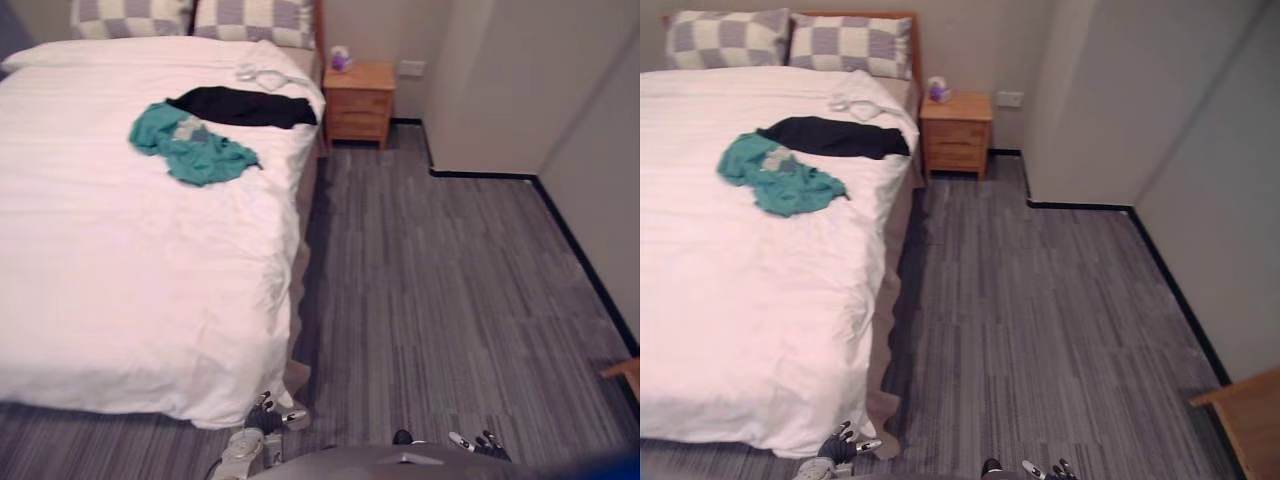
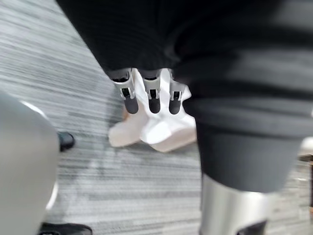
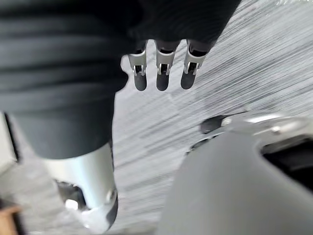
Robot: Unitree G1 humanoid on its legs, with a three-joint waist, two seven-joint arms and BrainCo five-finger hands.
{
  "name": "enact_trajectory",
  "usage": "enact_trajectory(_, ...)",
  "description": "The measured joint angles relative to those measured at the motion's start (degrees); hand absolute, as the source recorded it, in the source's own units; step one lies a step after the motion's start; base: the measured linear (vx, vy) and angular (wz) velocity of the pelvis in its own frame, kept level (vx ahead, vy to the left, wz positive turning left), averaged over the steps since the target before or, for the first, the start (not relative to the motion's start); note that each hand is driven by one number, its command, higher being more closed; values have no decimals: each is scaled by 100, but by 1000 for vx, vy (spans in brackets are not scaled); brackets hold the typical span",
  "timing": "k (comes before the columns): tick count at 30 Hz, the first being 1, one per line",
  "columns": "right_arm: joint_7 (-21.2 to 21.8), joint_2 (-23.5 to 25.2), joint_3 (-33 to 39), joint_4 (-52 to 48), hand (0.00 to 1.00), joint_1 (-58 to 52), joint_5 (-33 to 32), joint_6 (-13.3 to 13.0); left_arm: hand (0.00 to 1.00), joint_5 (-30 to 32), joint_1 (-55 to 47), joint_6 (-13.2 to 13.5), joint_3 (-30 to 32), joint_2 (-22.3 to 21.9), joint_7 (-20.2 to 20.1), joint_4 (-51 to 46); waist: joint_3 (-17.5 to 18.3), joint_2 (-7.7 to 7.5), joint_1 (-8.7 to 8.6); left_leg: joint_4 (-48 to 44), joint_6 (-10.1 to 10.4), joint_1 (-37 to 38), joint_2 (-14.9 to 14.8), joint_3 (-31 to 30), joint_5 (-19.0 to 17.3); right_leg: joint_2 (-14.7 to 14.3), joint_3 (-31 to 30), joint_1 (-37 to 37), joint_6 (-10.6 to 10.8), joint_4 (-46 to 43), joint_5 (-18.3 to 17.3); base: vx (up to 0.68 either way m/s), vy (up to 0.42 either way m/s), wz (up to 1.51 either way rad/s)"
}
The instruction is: Tidy the bed and pick cloth on bed and put in laundry
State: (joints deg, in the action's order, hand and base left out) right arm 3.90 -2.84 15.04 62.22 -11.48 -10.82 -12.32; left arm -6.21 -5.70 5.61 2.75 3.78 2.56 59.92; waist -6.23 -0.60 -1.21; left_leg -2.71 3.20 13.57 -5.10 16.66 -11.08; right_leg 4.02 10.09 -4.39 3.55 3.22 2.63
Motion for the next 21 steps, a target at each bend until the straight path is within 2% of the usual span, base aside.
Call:
enact_trajectory(3, 51, -48, -20, -13, 0, 11, 387, -1, 0, -5, 7, 16, 16, -2, 41, -7, -18, 36, -4, -476, 216, -116, -321, 423, -428, -197, 108, -8, -132, 159, 53, 2, -106, -82)
enact_trajectory(4, 75, -137, -125, -95, 0, -1, 436, 2, 0, -29, 3, 43, 43, -43, 49, -8, -23, 148, -63, -892, 373, -211, -629, 584, -665, -368, 238, 5, -233, 126, -15, 94, -117, -71)
enact_trajectory(5, 82, -191, -238, -161, 0, 2, 445, 5, 0, -58, -52, 63, 103, -62, 51, -6, -25, 206, -74, -1359, 458, -320, -798, 628, -713, -416, 328, 46, -331, -15, -141, 114, -77, -64)
enact_trajectory(6, 88, -180, -258, -168, 0, 8, 479, 9, 0, -94, -44, 108, 230, -42, 40, -18, -40, 180, -82, -2016, 472, -589, -925, 564, -726, -427, 331, 110, -344, -114, -163, 113, -76, -45)
enact_trajectory(7, 97, -188, -260, -173, 0, 6, 495, 12, 0, -171, -33, 155, 352, -62, 41, -23, -42, 178, -76, -3045, 381, -1086, -1111, 299, -498, -480, 332, 149, -399, -242, -263, 108, -106, -36)
enact_trajectory(8, 105, -211, -262, -188, 0, 9, 493, 15, 0, -196, -10, 159, 480, -115, 42, -23, -75, 229, -67, -3677, 274, -1406, -1193, 41, -215, -479, 322, 180, -459, -359, -347, 156, -175, -32)
enact_trajectory(9, 119, -251, -337, -290, 0, 22, 482, 37, 0, -269, 20, 196, 683, -197, 43, -56, -164, 271, -58, -4617, 250, -1880, -1250, -389, 409, -466, 177, 117, -508, -544, -536, 195, -97, -33)
enact_trajectory(10, 154, -328, -360, -372, 0, 41, 478, 69, 0, -340, 19, 260, 706, -220, 37, -124, -316, 341, -18, -5183, 335, -2163, -1219, -716, 481, -463, 65, 49, -562, -680, -707, 195, -54, -41)
enact_trajectory(11, 174, -370, -348, -378, 0, 46, 479, 72, 0, -370, 20, 273, 701, -267, 35, -158, -355, 411, 24, -5292, 279, -2273, -1114, -830, 150, -442, -45, -22, -588, -733, -779, 266, -34, -53)
enact_trajectory(12, 225, -406, -338, -340, 0, 58, 493, 82, 0, -398, -2, 299, 681, -292, 34, -194, -368, 432, 68, -5084, 291, -2353, -923, -819, -170, -378, -151, -131, -611, -707, -839, 232, -48, -49)
enact_trajectory(13, 264, -402, -337, -317, 0, 67, 560, 85, 0, -425, -27, 343, 641, -284, 29, -208, -373, 412, 71, -4635, 284, -2375, -767, -744, -343, -312, -200, -251, -561, -677, -899, 298, -41, -41)
enact_trajectory(15, 280, -400, -343, -318, 0, 70, 621, 100, 0, -451, -64, 371, 643, -304, 26, -254, -369, 406, 65, -3435, 243, -2346, -556, -463, -394, -275, -266, -428, -395, -579, -990, 276, 24, -24)
enact_trajectory(17, 287, -377, -344, -311, 0, 85, 710, 127, 0, -503, -63, 366, 641, -297, 23, -262, -375, 364, 65, -2099, 175, -2308, -308, -186, -161, -224, -264, -608, -329, -474, -1029, 344, 93, -11)
enact_trajectory(18, 284, -351, -341, -255, 0, 104, 731, 129, 0, -631, -60, 358, 635, -278, 28, -261, -403, 295, 73, -1324, -24, -2196, -110, -33, 393, -137, -246, -760, -238, -396, -1069, 470, 144, -10)
enact_trajectory(19, 283, -309, -349, -230, 0, 100, 801, 130, 0, -678, -57, 351, 630, -241, 31, -257, -401, 201, 109, -1024, -237, -2001, 16, 192, 771, -4, -206, -883, -125, -360, -1136, 412, 135, -6)
enact_trajectory(20, 278, -246, -345, -224, 0, 99, 840, 130, 0, -677, -48, 320, 596, -208, 30, -246, -378, 115, 105, -926, -319, -1939, 140, 266, 779, 127, -140, -916, -29, -353, -1171, 392, 156, 9)
enact_trajectory(21, 282, -219, -351, -234, 0, 121, 879, 126, 0, -683, -28, 247, 495, -146, 30, -243, -346, 109, 54, -1037, -396, -2015, 178, 577, 690, 244, 21, -929, 91, -352, -1141, 350, 176, 37)
